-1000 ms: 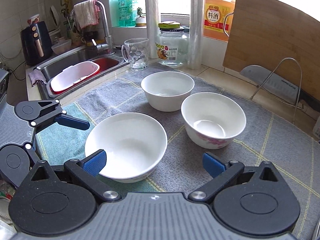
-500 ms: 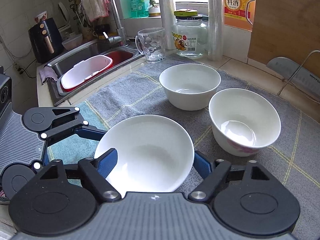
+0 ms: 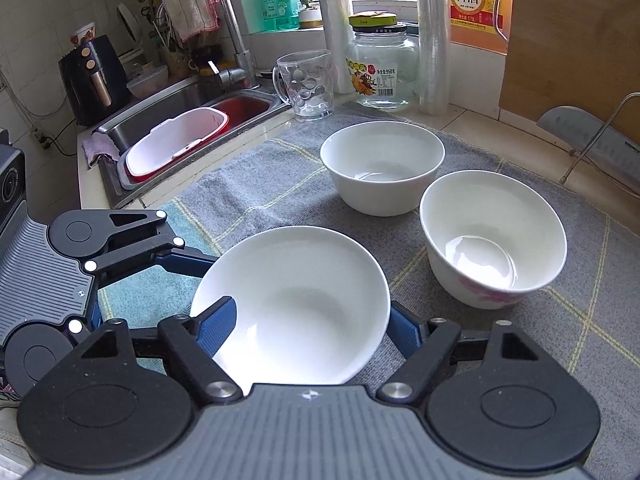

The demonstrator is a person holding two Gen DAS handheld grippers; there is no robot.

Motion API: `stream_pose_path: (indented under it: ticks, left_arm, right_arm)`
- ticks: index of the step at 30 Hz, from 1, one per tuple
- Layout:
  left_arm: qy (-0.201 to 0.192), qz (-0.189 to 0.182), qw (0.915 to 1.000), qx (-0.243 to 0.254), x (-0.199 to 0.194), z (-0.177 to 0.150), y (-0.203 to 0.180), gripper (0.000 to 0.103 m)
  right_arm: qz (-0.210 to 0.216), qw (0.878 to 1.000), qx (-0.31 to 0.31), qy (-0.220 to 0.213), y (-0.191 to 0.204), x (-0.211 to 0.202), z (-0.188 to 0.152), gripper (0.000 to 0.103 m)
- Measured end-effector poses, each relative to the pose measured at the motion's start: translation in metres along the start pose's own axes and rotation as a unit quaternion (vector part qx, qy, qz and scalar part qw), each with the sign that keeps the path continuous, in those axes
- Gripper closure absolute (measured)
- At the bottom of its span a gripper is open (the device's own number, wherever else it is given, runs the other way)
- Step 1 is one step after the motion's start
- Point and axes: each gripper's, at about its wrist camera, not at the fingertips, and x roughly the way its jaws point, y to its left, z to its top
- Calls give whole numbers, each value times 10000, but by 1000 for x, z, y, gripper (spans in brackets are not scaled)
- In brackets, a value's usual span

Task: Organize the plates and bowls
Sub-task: 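Lift the white bowl and carry it toward the plate stack with the right gripper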

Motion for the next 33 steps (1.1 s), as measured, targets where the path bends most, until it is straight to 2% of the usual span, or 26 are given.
stream_pose_path:
  ticks: [10,33]
  left_arm:
    - [-3,-106,9999,87,-3,9,-8,19]
    - [-10,-1031,9927,633,36,50,-70,19]
  right_arm:
    - [-49,9999,141,-69,-3,-15,-4,18]
    - [-848,9925,831,-291,-52,-90,-56,17]
